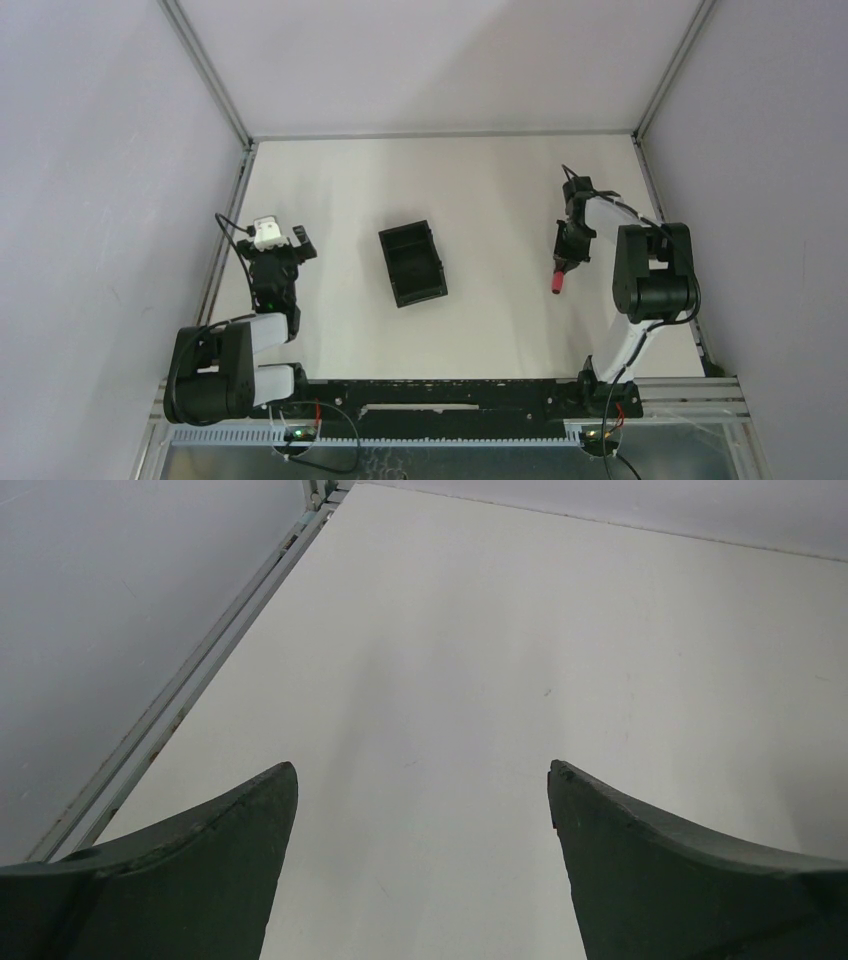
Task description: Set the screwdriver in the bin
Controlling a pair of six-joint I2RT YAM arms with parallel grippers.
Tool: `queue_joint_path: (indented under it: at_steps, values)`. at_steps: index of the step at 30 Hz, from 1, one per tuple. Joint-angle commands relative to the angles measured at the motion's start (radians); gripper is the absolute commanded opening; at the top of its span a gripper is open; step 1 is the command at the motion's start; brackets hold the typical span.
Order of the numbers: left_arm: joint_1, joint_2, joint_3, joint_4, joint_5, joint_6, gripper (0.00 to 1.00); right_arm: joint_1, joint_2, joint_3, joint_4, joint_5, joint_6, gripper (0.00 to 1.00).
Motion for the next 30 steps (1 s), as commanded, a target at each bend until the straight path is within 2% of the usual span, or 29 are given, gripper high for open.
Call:
queue_joint_path:
  at_steps: [1,6,10,14,17,19,23,30]
  values:
    - [-0.004,0.001,0.014,0.04,-0.003,0.016,1.0,-0.004,-0.009,0.021,-0.016,0.041,-0.035,0.0]
    - [-0.004,0.001,0.014,0.04,-0.002,0.016,1.0,-0.001,-0.134,0.216,-0.261,0.052,-0.06,0.0]
    - [-0.004,0.0,0.014,0.04,-0.002,0.016,1.0,0.004,-0.161,0.422,-0.474,0.058,-0.07,0.0]
    - [-0.004,0.0,0.013,0.04,-0.002,0.016,1.0,0.025,-0.177,0.548,-0.561,0.071,-0.048,0.0]
    - [-0.004,0.001,0.013,0.04,-0.002,0.017,1.0,0.073,-0.175,0.595,-0.565,0.071,-0.021,0.0]
    - [-0.004,0.001,0.014,0.04,-0.002,0.016,1.0,0.132,-0.163,0.618,-0.558,0.076,0.001,0.0]
    - [-0.004,0.002,0.014,0.04,-0.003,0.017,1.0,0.337,-0.073,0.732,-0.57,0.096,0.045,0.0]
    - [-0.004,0.001,0.014,0.04,-0.002,0.016,1.0,0.697,0.199,1.103,-0.593,0.062,-0.007,0.0]
